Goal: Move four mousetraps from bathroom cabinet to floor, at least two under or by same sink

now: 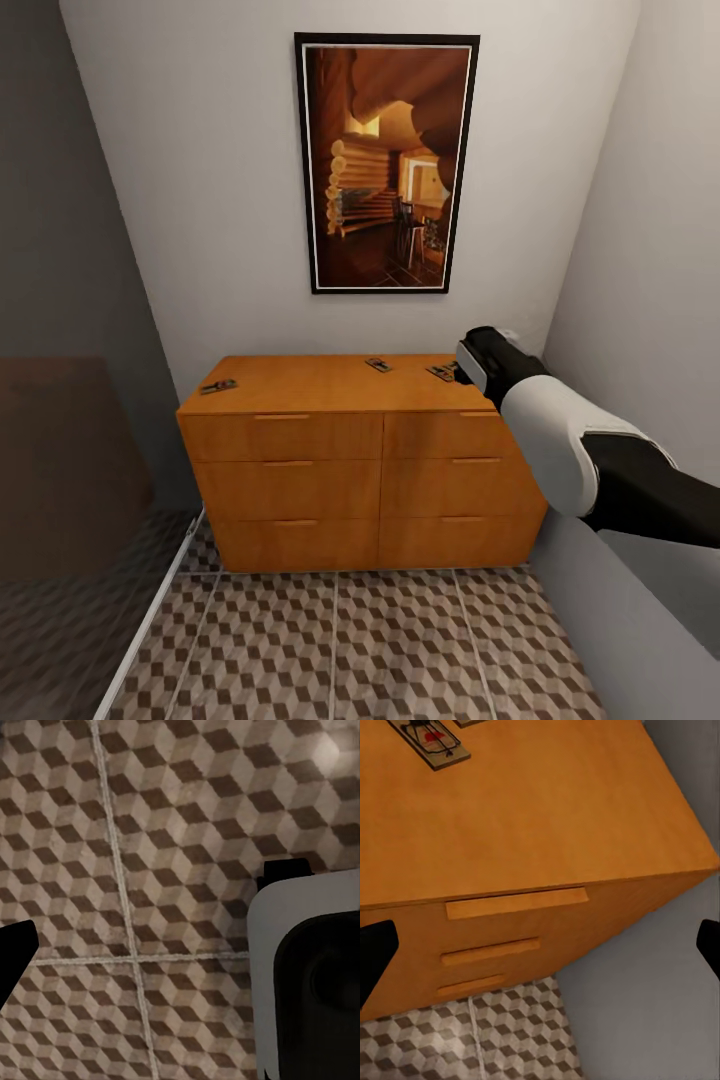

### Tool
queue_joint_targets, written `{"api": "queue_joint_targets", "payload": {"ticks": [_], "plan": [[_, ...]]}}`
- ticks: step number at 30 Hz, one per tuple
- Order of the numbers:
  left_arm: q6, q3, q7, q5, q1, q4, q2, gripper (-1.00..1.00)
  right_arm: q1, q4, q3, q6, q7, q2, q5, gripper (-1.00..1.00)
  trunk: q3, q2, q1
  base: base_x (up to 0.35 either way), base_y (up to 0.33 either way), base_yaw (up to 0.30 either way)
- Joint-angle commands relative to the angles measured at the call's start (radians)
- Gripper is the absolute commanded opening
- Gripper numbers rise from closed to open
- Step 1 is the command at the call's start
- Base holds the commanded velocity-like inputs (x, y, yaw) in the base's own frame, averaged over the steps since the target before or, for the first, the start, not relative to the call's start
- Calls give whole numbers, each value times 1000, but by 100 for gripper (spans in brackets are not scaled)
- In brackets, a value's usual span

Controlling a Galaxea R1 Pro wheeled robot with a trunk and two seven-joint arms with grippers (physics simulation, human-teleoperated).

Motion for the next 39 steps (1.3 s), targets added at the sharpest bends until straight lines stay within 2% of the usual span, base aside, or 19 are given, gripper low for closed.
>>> {"api": "queue_joint_targets", "payload": {"ticks": [1, 16, 20, 23, 24, 25, 26, 27, 28, 29, 31, 32, 35, 39], "plan": [[-7, -8, 5, -1, -2, 4, 0, 100, -1, -1, -7, 5, 0, 0, 10, 100, -1, -1, 0, 0, 0, 0], [-7, -8, 5, -1, -1, 4, -1, 100, -1, -16, -10, 4, 6, -6, 4, 100, -1, -1, 0, 0, 0, 0], [-7, -8, 5, -1, 1, 4, -1, 100, -1, -19, -28, 2, 4, -7, 4, 100, -1, -1, 0, 0, 0, 0], [-7, -8, 5, -1, 1, 4, -4, 100, -1, -26, -66, -2, 2, -8, 4, 100, -1, -1, 0, 0, 0, 0], [-7, -8, 5, -1, 1, 4, -7, 100, -1, -32, -142, -10, -1, -8, 4, 100, -1, -1, 0, 0, 0, 0], [-7, -8, 6, -1, 1, 4, -8, 100, -1, -34, -190, -15, -4, -8, 5, 100, -1, -1, 0, 0, 0, 0], [-7, -8, 6, -1, 1, 4, -9, 100, -1, -34, -215, -18, -7, -9, 5, 100, -1, -1, 0, 0, 0, 0], [-7, -8, 6, -1, 1, 4, -11, 100, -1, -36, -285, -35, -26, -9, 5, 100, -1, -1, 0, 0, 0, 0], [-7, -8, 6, -1, 1, 4, -11, 100, -1, -37, -305, -44, -37, -9, 5, 100, -1, -1, 0, 0, 0, 0], [-7, -8, 6, -1, 1, 4, -12, 100, 0, -38, -342, -66, -65, -10, 6, 100, -1, -1, 0, 0, 0, 0], [-7, -8, 6, -1, 1, 4, -12, 100, 0, -39, -372, -95, -100, -10, 6, 100, -1, -1, 0, 0, 0, 0], [-7, -8, 6, -1, 1, 4, -13, 100, 0, -39, -395, -127, -140, -10, 5, 100, -1, -1, 0, 0, 0, 0], [-7, -8, 6, -1, 1, 4, -14, 100, -1, -39, -420, -186, -213, -10, 4, 100, -1, -1, 0, 0, 0, 0], [-7, -8, 5, -1, 1, 4, -14, 100, -1, -39, -440, -234, -268, -9, -5, 100, -1, -1, 0, 0, 0, 0]]}}
